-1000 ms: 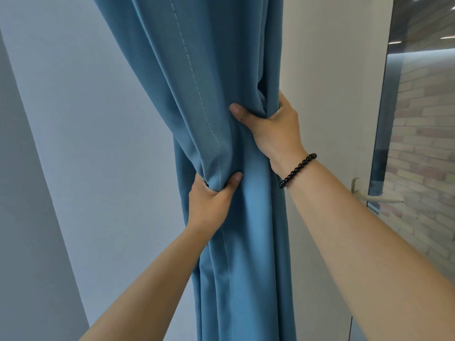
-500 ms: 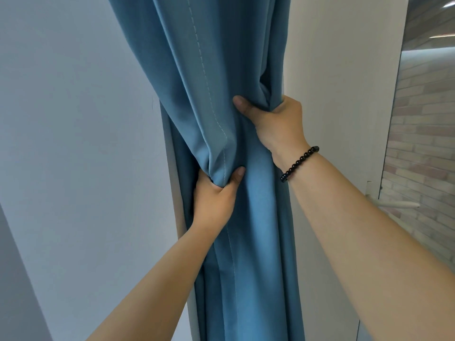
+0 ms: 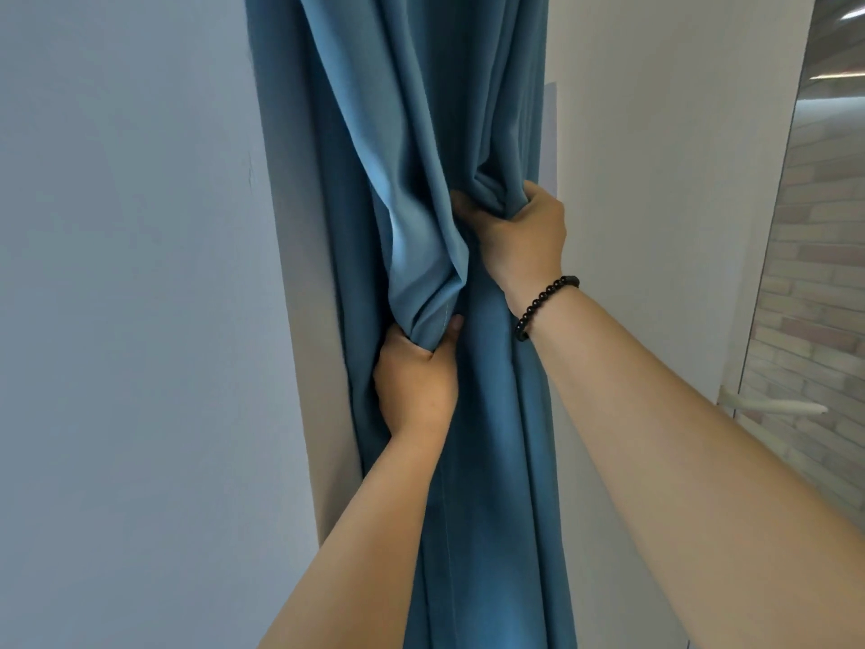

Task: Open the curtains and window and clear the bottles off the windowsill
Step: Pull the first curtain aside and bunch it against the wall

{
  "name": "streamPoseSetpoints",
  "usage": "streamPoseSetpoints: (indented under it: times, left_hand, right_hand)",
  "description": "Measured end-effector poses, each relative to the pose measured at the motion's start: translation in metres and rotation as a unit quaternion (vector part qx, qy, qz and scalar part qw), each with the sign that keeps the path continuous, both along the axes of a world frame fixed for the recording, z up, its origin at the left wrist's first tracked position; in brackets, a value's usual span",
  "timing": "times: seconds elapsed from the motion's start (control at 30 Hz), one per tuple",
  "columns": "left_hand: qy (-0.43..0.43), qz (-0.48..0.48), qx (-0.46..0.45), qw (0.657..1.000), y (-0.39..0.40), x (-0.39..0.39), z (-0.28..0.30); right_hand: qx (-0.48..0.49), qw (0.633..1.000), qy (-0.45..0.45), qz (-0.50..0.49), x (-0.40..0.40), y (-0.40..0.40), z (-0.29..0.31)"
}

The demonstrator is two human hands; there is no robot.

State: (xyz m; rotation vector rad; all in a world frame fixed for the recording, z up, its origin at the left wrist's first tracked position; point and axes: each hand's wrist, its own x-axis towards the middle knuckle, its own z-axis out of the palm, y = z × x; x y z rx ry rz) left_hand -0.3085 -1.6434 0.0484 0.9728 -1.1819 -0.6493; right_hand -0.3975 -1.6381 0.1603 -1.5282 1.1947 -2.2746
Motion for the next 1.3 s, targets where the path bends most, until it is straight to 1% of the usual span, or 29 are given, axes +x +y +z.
streamPoseSetpoints:
  times: [0.2,0.33,0.5,0.67,0.77,0.9,1.03,1.1,1.17,1.23,1.3]
  left_hand:
    - [0.026,0.001,-0.010,1.000,-0.032,-0.010,0.004]
    - [0.046,-0.013,0.001,0.999,-0.061,-0.023,0.004]
    - [0.034,-0.011,0.015,0.999,-0.082,-0.032,-0.016]
    - [0.033,0.008,-0.010,0.999,-0.093,-0.037,-0.021]
    - [0.038,0.006,-0.011,0.999,-0.092,-0.036,-0.021]
    - [0.035,-0.008,0.002,0.999,-0.090,-0.035,-0.020]
    - [0.026,-0.022,0.009,0.999,-0.083,-0.034,-0.018]
    - [0.033,-0.034,0.015,0.999,-0.080,-0.035,-0.017]
    - [0.031,-0.029,0.009,0.999,-0.078,-0.035,-0.016]
    - [0.019,-0.018,0.003,1.000,-0.077,-0.036,-0.016]
    - [0.013,-0.019,0.023,0.999,-0.077,-0.035,-0.015]
  right_hand:
    - [0.028,0.999,0.019,-0.001,-0.006,-0.025,0.009]
    - [0.080,0.996,0.043,-0.017,-0.018,-0.045,0.013]
    - [0.124,0.991,0.047,-0.023,-0.030,-0.060,0.002]
    - [0.139,0.990,0.040,-0.003,-0.038,-0.069,0.004]
    - [0.129,0.991,0.039,-0.005,-0.037,-0.069,0.005]
    - [0.100,0.992,0.071,-0.041,-0.031,-0.063,-0.005]
    - [0.067,0.989,0.103,-0.081,-0.034,-0.039,-0.015]
    - [0.009,0.990,0.107,-0.096,-0.030,-0.020,-0.013]
    - [-0.082,0.980,0.141,-0.116,-0.019,-0.003,-0.009]
    - [-0.169,0.955,0.185,-0.157,-0.005,0.011,-0.004]
    - [-0.238,0.932,0.217,-0.169,0.011,0.024,-0.001]
